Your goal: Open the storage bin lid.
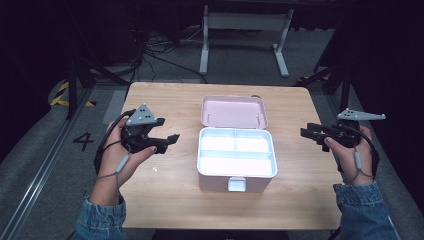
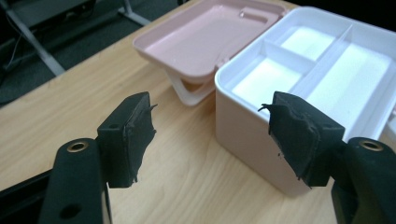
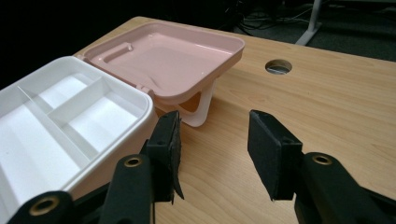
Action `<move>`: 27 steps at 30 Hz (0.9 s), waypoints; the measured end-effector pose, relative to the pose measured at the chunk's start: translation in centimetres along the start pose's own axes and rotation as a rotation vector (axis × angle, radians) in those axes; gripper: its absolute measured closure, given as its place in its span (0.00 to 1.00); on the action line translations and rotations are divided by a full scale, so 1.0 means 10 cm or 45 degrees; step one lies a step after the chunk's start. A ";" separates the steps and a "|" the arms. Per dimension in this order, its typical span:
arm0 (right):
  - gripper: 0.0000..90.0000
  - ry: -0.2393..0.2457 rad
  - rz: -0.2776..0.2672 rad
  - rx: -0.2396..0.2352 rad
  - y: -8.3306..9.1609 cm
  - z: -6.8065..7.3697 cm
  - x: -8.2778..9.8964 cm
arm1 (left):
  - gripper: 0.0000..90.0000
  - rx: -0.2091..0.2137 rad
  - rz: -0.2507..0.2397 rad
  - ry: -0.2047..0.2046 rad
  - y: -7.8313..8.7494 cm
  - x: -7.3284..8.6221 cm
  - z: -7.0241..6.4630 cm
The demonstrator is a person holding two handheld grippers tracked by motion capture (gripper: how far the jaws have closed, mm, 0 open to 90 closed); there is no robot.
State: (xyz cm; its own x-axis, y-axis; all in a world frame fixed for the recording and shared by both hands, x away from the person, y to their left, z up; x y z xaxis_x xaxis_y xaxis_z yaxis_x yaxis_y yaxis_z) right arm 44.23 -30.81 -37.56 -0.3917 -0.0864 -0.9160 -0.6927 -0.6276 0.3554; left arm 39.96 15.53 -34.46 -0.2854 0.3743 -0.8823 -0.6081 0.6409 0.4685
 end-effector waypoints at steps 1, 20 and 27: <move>0.61 0.004 0.007 0.003 -0.01 0.00 0.01 | 0.35 -0.011 0.031 -0.004 0.02 0.05 0.01; 0.57 0.003 0.151 0.077 -0.07 -0.12 0.23 | 0.30 -0.149 0.386 0.203 0.04 0.74 0.26; 0.56 -0.008 0.206 0.078 -0.11 -0.17 0.32 | 0.28 -0.200 0.517 0.265 -0.01 1.00 0.35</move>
State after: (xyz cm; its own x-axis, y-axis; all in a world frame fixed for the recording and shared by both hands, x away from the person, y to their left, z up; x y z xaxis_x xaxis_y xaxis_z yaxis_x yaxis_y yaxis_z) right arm 44.82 -31.74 -41.17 -0.5050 -0.1774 -0.8447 -0.6557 -0.5576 0.5091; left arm 39.75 21.57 -43.19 -0.6557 0.4209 -0.6268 -0.5167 0.3553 0.7790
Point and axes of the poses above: each handheld gripper's, and its own axes: y roughly backward along the jaws, x roughly out of its underside, z roughly to its left, the point moved 7 cm from there along -y, roughly forward along the jaws, and after that the axes turned 9 degrees about -z, right-handed, at the moved point
